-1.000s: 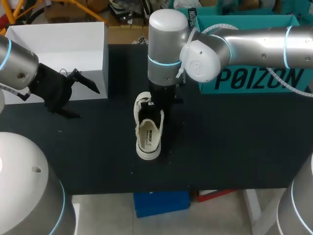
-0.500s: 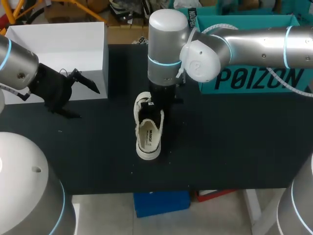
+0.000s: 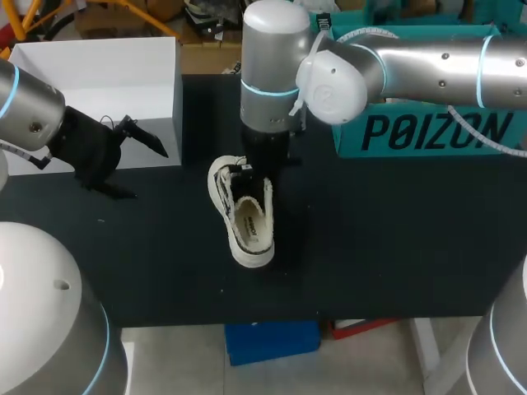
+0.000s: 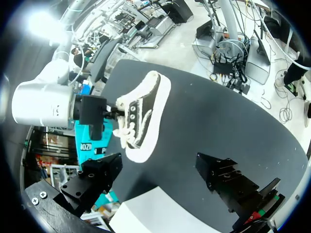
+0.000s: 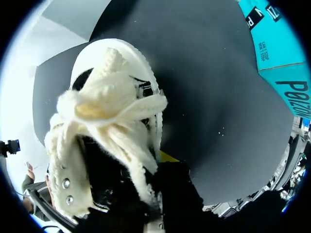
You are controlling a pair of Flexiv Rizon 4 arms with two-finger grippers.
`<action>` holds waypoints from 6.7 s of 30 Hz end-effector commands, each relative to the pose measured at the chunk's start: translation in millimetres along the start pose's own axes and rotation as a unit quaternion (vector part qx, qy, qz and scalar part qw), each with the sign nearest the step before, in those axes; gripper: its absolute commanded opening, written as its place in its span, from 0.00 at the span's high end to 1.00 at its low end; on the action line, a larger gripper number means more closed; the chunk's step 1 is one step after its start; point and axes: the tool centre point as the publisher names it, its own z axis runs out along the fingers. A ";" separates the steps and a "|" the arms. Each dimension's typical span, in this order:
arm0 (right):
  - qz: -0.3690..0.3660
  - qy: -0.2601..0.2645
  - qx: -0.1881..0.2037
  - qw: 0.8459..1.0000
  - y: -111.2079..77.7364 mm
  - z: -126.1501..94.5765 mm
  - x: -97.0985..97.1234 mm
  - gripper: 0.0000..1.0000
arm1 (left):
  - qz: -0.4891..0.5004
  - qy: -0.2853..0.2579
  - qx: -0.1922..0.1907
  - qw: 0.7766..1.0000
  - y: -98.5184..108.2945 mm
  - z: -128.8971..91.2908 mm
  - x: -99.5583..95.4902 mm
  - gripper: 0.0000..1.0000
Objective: Take the shoe out of the shoebox, open the shoe tongue, remove and reinsert the insole, then place the shoe into the shoebox
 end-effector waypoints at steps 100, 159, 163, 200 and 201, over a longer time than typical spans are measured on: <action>-0.561 -0.308 -0.006 0.768 220.0 -246.0 -266.8 1.00 | 0.001 0.000 -0.001 1.000 -0.6 -0.7 0.7 0.00; -0.613 -0.264 -0.012 0.745 262.6 -264.0 -377.9 1.00 | 0.001 0.000 -0.001 1.000 -0.6 -0.7 0.7 0.00; -0.621 -0.249 -0.009 0.743 266.0 -260.1 -390.4 1.00 | 0.001 0.000 -0.001 1.000 -0.6 -0.7 0.7 0.00; -0.628 -0.219 0.012 0.747 302.1 -154.8 -433.3 1.00 | 0.001 0.000 -0.001 1.000 -0.6 -0.7 0.7 0.00; -0.628 -0.217 0.013 0.747 303.0 -151.2 -433.9 1.00 | 0.001 0.000 -0.001 1.000 -0.6 -0.7 0.7 0.00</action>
